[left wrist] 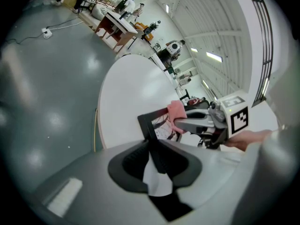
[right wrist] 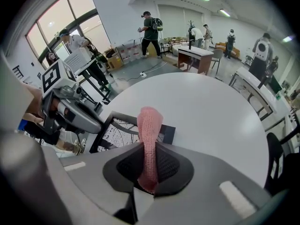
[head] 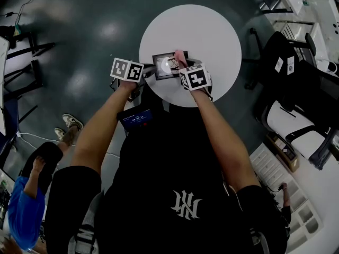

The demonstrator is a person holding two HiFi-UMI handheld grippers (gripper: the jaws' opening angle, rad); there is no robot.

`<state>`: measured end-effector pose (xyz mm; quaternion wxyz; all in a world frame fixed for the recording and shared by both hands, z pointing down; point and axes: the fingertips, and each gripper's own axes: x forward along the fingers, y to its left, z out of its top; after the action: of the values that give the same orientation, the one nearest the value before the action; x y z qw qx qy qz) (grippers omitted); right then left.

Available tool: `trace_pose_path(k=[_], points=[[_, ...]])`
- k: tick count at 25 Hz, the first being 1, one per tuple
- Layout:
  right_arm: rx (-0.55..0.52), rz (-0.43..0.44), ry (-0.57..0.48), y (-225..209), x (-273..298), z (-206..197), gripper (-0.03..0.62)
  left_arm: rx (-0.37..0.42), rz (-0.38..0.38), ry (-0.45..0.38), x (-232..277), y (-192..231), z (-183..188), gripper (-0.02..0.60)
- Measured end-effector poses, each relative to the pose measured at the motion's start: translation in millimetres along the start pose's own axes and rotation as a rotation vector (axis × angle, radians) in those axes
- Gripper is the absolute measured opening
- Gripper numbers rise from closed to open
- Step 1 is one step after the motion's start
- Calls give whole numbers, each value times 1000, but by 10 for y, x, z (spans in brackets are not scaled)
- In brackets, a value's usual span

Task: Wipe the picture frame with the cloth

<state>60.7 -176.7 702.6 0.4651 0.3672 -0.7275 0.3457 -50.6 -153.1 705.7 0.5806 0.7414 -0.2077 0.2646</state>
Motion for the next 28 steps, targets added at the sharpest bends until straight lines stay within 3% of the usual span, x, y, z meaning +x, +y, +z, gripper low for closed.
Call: trace_pose_path(k=[9, 16, 19, 23, 28], points=[[67, -56, -35, -125, -89, -63, 35, 4, 1, -7, -1, 7, 4, 60], [101, -49, -26, -216, -133, -115, 35, 7, 1, -12, 0, 0, 7, 58], [86, -2, -59, -58, -162, -17, 35, 5, -1, -13, 10, -1, -12, 58], [62, 145, -117, 388, -167, 196, 35, 3, 0, -14, 2, -12, -2, 58], [-9, 266, -82, 870, 16, 195, 36, -1, 2, -20, -4, 10, 5, 58]])
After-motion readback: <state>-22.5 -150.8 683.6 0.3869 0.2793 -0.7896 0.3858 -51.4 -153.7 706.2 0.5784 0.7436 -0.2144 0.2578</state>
